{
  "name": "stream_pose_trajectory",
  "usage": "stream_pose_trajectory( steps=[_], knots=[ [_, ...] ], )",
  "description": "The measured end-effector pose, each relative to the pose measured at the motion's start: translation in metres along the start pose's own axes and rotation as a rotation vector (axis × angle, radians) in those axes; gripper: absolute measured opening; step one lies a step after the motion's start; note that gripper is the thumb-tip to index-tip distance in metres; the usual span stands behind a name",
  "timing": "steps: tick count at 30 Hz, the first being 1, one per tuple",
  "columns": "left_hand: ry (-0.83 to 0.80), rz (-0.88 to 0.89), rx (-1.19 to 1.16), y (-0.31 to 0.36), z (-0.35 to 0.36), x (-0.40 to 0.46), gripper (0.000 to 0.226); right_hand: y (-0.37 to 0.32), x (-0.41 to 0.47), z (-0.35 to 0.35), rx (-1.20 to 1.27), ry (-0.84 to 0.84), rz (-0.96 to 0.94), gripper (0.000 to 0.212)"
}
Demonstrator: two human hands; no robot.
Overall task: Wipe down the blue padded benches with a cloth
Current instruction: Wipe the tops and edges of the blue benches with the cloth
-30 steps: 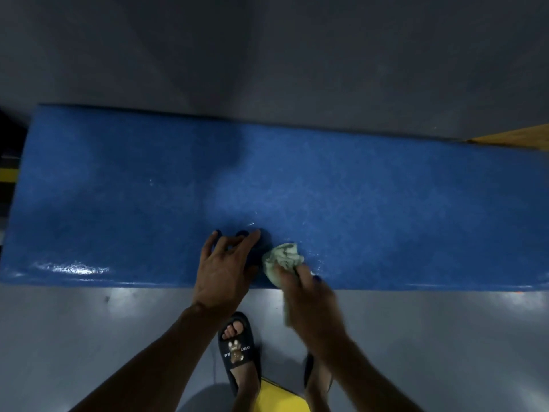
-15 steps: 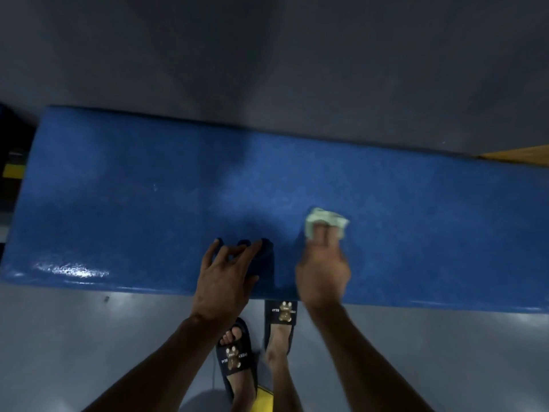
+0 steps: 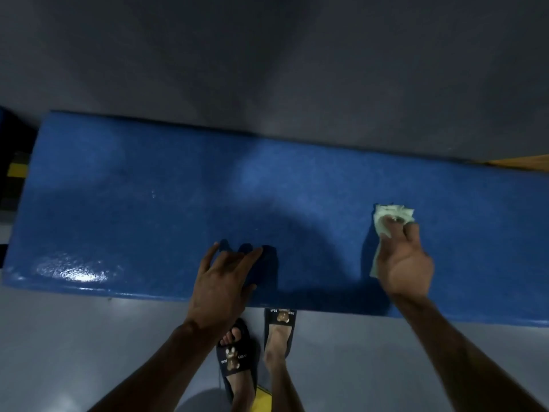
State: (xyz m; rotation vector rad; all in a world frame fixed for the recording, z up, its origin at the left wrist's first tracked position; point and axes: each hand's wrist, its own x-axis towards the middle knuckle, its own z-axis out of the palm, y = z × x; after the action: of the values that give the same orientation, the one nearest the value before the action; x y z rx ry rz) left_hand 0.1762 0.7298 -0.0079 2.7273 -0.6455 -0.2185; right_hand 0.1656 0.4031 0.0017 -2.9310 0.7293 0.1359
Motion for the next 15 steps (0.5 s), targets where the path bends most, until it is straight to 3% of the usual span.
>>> stream_pose_trajectory(
  steps=[3,7,10,12,15],
  knots=[
    [0.008,0.058,-0.022,-0.001,-0.004,0.007,0.087,-0.073,-0.021,0.018,0.107,-0.047,0.03,0.047],
    [-0.024,0.065,0.056,0.001,-0.01,0.031,0.094,-0.148,-0.04,0.026,0.114,-0.075,-0.346,0.052],
    [-0.094,0.062,0.123,-0.002,-0.007,0.041,0.101,-0.119,-0.017,0.014,0.05,-0.093,-0.574,0.054],
    [-0.129,0.06,0.153,-0.003,-0.006,0.044,0.102,-0.072,0.007,0.008,-0.02,-0.069,-0.49,0.049],
    [-0.163,0.036,0.152,-0.002,-0.006,0.044,0.101,-0.011,0.038,-0.004,-0.035,-0.043,-0.137,0.04]
  ],
)
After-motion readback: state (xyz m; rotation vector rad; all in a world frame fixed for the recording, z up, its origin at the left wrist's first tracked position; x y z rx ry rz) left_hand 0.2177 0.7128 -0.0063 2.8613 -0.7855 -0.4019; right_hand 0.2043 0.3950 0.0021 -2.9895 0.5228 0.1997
